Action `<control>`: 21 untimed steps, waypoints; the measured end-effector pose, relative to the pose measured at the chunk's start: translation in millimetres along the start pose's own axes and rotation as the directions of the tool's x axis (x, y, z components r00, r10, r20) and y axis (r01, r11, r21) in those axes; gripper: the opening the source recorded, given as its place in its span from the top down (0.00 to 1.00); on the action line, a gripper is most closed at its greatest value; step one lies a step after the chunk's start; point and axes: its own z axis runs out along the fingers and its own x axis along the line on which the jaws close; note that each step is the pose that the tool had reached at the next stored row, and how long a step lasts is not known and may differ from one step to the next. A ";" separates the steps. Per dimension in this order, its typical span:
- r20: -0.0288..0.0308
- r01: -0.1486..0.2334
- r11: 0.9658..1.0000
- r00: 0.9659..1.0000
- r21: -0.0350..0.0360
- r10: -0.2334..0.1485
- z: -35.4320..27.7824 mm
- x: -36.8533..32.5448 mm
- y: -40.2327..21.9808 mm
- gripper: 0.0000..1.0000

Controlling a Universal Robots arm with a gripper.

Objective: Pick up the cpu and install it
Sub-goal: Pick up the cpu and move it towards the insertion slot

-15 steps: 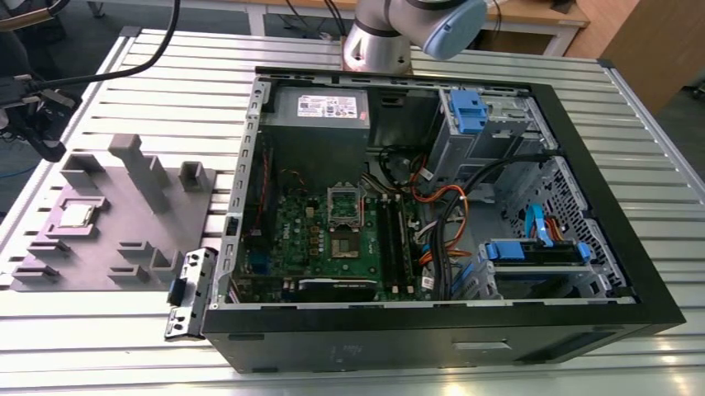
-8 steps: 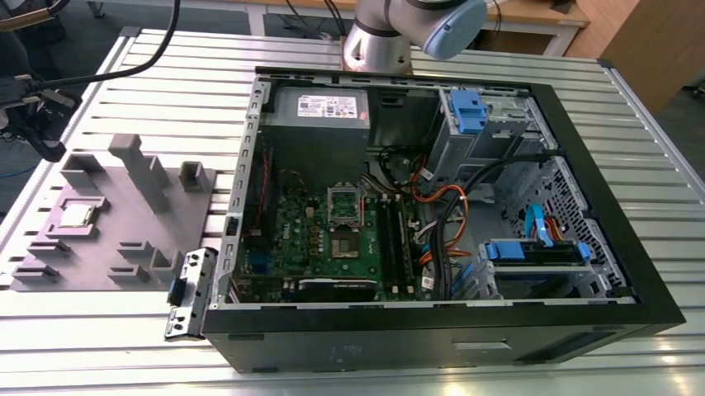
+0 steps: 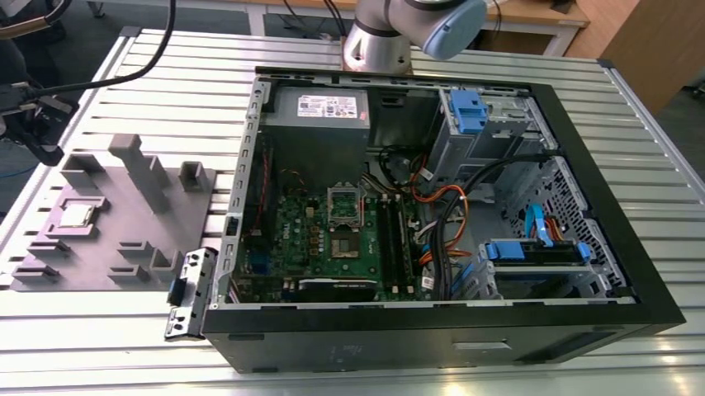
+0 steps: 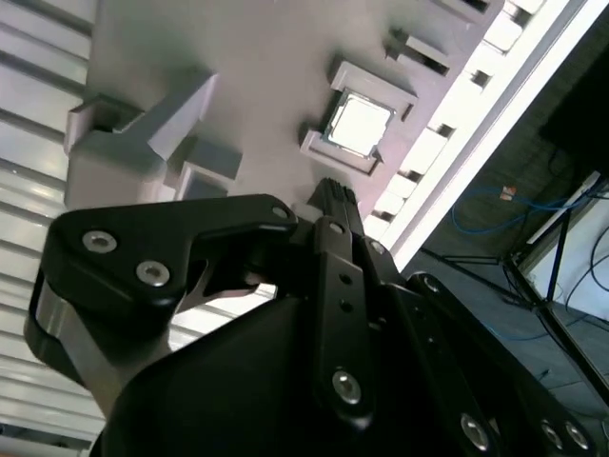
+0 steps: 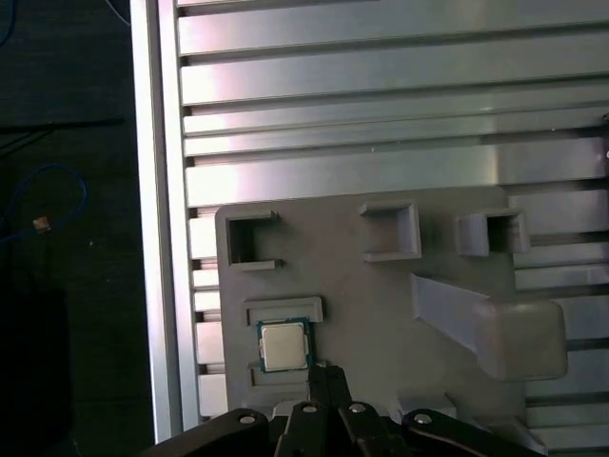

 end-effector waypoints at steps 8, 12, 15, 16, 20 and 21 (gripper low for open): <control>0.000 0.000 1.000 1.000 0.000 0.000 14.8 9.6 -1.4 0.89; 0.000 0.000 1.000 1.000 0.000 0.000 22.3 14.2 -2.3 0.89; 0.000 0.000 1.000 1.000 0.000 0.000 27.7 16.5 -2.9 0.89; 0.000 0.000 1.000 1.000 0.000 0.000 29.5 16.9 -3.2 0.89; 0.000 0.000 1.000 1.000 0.000 0.000 36.8 18.0 -3.7 0.89; 0.000 0.000 1.000 1.000 0.000 0.000 38.7 18.1 -3.9 0.89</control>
